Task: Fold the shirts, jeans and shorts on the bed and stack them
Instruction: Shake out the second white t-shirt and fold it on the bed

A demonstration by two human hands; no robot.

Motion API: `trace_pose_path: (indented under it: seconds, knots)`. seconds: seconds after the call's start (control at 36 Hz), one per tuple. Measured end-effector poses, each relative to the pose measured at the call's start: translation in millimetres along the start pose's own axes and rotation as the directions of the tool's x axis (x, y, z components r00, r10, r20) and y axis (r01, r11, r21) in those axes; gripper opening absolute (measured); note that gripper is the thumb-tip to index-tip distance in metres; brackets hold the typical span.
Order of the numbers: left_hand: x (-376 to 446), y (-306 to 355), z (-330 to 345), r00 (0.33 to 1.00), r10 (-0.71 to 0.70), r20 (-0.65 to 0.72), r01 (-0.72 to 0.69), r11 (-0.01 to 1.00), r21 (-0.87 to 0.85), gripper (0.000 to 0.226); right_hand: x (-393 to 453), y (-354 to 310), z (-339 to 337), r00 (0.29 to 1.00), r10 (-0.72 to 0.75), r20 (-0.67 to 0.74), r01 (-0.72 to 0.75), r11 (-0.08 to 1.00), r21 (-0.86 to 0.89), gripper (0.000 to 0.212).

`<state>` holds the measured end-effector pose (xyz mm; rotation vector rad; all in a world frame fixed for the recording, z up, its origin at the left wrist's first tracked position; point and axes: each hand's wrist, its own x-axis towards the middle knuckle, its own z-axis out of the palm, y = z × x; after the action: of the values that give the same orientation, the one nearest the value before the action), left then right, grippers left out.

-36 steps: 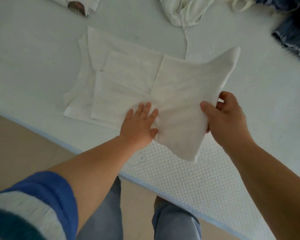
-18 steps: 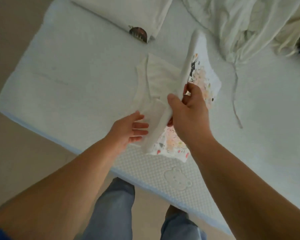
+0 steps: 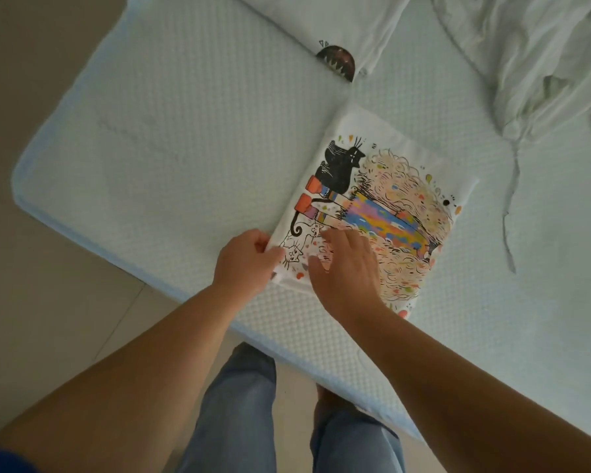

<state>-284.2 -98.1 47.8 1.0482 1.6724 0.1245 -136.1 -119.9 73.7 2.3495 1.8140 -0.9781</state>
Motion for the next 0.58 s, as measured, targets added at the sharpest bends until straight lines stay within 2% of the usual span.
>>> trace_pose_path:
  seconds: [0.08,0.14,0.19,0.25,0.31,0.36,0.42,0.5,0.53,0.58]
  knots:
    - [-3.5,-0.5,6.7,0.998,-0.005,-0.057,0.005,1.0,-0.002,0.008,-11.9,18.8,4.5,0.997,-0.069,-0.02,0.067,0.995,-0.07,0.051]
    - [-6.9,-2.2,10.3,0.996,-0.039,-0.078,0.037,0.999,-0.021,0.007,-17.5,34.3,9.9,0.992,-0.11,0.065,0.118,0.983,-0.139,0.069]
    - [-9.6,-4.7,13.9,0.993,-0.052,-0.104,0.053,0.999,0.001,0.017,-19.9,48.5,16.6,0.971,-0.165,0.172,0.203,0.949,-0.24,0.087]
    - [-12.1,-5.8,18.0,0.989,-0.037,-0.147,0.047,0.997,0.063,0.022,-19.5,58.4,22.3,0.953,-0.195,0.232,0.262,0.915,-0.306,0.097]
    - [-13.8,-6.8,23.7,0.982,-0.032,-0.185,0.045,0.997,0.066,0.016,-17.5,63.2,26.4,0.95,-0.2,0.242,0.276,0.899,-0.34,0.1]
    - [-14.9,-5.3,29.9,0.974,-0.101,-0.202,0.094,0.995,-0.041,0.014,-16.3,64.6,28.2,0.949,-0.194,0.247,0.275,0.894,-0.354,0.101]
    - [-15.4,-2.0,35.4,0.958,-0.231,-0.168,0.195,0.959,-0.206,0.019,-16.1,64.7,30.5,0.952,-0.194,0.236,0.271,0.891,-0.363,0.097]
    - [-17.5,8.2,41.4,0.88,-0.475,0.005,0.412,0.759,-0.505,0.02,-16.1,62.1,33.1,0.957,-0.185,0.225,0.257,0.901,-0.35,0.087]
    - [-18.5,11.7,43.1,0.863,-0.504,0.039,0.435,0.701,-0.565,0.018,-16.0,61.3,33.3,0.958,-0.185,0.221,0.253,0.906,-0.34,0.085]
    - [-21.4,18.2,45.1,0.858,-0.513,0.033,0.416,0.655,-0.631,0.013,-16.1,60.1,31.2,0.959,-0.187,0.213,0.248,0.917,-0.313,0.083]
